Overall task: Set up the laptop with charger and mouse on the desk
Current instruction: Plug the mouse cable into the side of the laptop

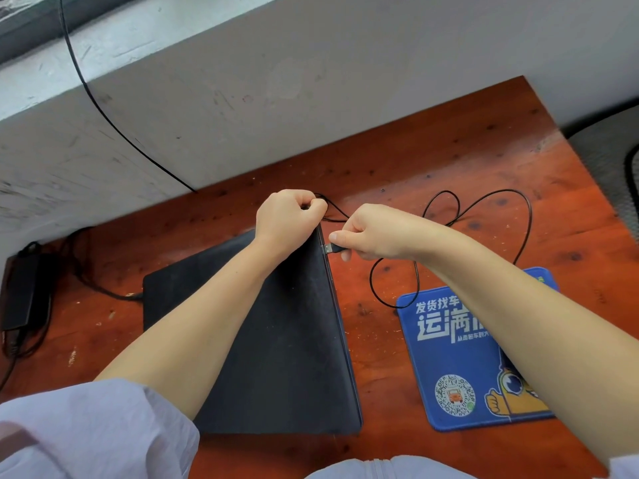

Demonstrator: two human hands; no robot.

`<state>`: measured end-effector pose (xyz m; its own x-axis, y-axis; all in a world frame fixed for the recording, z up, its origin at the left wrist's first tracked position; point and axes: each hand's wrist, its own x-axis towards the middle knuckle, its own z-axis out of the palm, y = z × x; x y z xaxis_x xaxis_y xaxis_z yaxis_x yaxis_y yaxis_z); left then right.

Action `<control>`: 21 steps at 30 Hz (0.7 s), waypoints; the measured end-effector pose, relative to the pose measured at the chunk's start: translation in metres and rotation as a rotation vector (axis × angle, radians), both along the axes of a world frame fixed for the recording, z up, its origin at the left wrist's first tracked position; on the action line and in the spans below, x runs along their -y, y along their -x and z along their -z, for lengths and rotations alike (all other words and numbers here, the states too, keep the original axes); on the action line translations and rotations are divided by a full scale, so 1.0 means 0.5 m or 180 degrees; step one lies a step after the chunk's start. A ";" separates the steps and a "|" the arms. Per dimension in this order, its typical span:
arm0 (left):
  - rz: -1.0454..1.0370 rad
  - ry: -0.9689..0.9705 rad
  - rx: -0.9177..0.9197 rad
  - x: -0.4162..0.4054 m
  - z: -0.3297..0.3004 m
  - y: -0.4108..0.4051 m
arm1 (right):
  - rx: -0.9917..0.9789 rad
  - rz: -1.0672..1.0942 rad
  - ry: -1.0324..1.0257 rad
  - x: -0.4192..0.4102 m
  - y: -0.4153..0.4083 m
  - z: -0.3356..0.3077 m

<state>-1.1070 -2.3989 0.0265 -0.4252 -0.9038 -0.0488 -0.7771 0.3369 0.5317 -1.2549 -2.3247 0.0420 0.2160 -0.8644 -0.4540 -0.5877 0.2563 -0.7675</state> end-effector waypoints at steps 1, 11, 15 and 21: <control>-0.0006 0.0002 -0.0001 0.002 0.000 -0.001 | 0.0006 0.0063 0.0040 -0.002 -0.002 0.004; -0.0044 0.0031 -0.0030 0.003 -0.001 -0.002 | 0.0455 0.0204 0.0020 -0.008 0.000 0.009; -0.0026 -0.0018 -0.0033 0.001 -0.003 -0.003 | 0.0509 0.0141 -0.0038 -0.009 0.008 0.016; -0.0042 -0.0018 -0.0020 0.005 -0.005 -0.006 | 0.0758 0.0355 0.0041 -0.016 0.042 0.022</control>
<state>-1.1041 -2.4014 0.0292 -0.4135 -0.9091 -0.0512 -0.7781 0.3236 0.5383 -1.2759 -2.3168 0.0308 0.2185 -0.8943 -0.3904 -0.3586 0.2985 -0.8845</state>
